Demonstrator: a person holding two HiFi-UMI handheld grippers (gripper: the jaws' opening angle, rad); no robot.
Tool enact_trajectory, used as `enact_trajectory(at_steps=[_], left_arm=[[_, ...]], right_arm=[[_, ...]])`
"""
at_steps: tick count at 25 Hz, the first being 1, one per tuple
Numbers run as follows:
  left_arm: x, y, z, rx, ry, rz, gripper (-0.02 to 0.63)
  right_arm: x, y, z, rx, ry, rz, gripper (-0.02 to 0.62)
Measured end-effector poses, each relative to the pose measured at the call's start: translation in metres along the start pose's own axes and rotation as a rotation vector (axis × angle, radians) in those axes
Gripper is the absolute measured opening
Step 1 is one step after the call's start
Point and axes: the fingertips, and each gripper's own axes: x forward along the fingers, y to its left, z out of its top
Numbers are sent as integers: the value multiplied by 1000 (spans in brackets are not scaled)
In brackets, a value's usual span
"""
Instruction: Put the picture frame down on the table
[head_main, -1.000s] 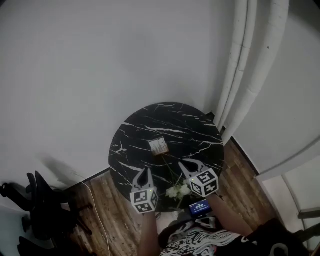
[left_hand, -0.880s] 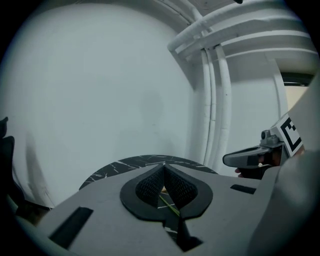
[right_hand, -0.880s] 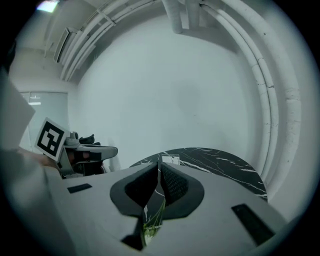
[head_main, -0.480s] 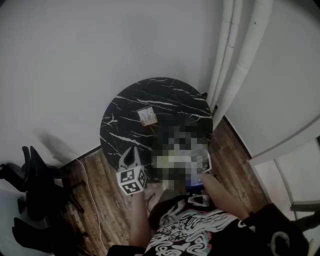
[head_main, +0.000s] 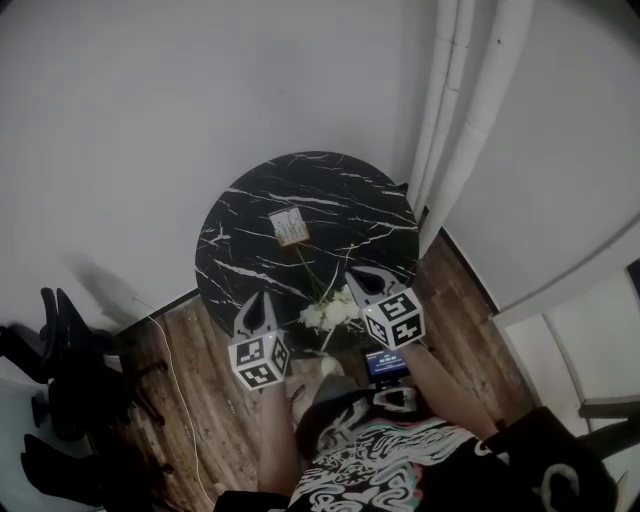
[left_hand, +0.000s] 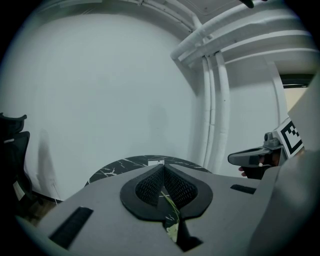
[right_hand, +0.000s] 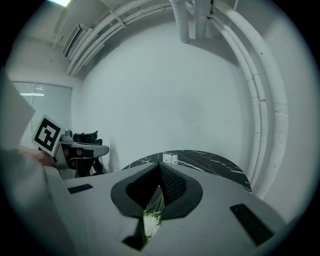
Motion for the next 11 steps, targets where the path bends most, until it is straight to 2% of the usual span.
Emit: enact_trajectory(at_steps=[11], left_arm=[[-6, -3, -1, -13, -3, -11, 14]], right_arm=[[-6, 4, -2, -2, 19, 3, 17]])
